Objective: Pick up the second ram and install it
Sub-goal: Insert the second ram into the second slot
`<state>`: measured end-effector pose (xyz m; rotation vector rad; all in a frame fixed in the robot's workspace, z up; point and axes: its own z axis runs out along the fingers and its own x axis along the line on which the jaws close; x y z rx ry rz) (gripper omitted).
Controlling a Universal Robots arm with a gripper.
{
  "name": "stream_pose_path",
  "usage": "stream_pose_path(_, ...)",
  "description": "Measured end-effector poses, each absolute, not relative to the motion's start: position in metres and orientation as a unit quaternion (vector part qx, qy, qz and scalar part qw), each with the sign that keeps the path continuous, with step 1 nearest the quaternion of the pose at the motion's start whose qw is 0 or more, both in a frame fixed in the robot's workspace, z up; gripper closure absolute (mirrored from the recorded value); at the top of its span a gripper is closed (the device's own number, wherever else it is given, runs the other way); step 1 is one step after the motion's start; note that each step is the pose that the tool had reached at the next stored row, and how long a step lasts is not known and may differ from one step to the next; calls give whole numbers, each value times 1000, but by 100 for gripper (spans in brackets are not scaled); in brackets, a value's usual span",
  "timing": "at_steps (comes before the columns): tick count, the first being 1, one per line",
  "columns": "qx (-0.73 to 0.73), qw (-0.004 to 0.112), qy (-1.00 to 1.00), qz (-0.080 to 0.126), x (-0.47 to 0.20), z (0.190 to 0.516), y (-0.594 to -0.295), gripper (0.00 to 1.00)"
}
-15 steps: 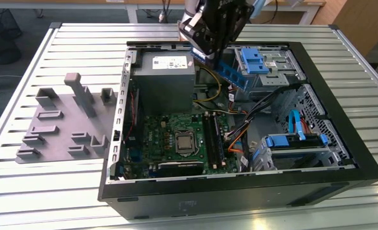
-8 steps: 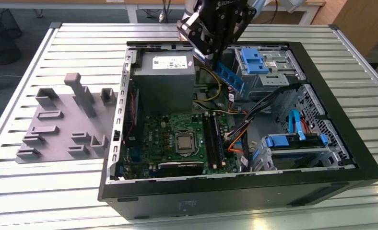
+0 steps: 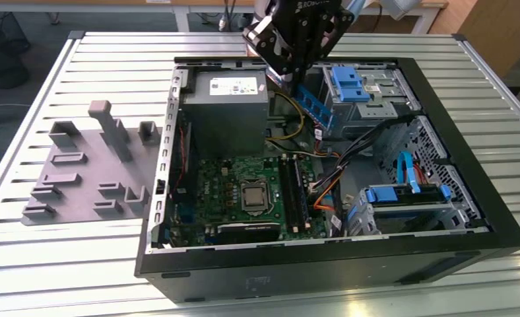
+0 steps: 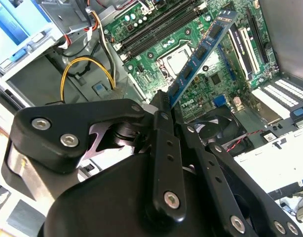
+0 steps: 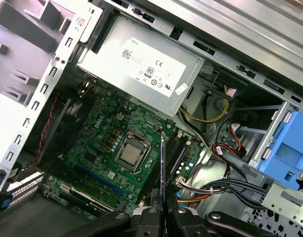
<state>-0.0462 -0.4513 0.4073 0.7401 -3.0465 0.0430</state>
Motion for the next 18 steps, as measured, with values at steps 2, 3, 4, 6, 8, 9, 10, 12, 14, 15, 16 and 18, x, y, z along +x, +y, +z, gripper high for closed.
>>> stream_pose_path(2,236,3,-972,14,-46,407,-451,86)
stream_pose_path(3,236,3,-972,14,-46,407,-451,86)
stream_pose_path(4,236,3,-972,14,-46,407,-451,86)
stream_pose_path(6,236,3,-972,14,-46,407,-451,86)
stream_pose_path(8,236,3,-972,14,-46,407,-451,86)
stream_pose_path(9,236,3,-972,14,-46,407,-451,86)
stream_pose_path(10,236,3,-972,14,-46,407,-451,86)
stream_pose_path(12,236,3,-972,14,-46,407,-451,86)
stream_pose_path(14,236,3,-972,14,-46,407,-451,86)
stream_pose_path(15,236,3,-972,14,-46,407,-451,86)
stream_pose_path(16,236,3,-972,14,-46,407,-451,86)
stream_pose_path(18,232,3,-973,14,-46,407,-451,86)
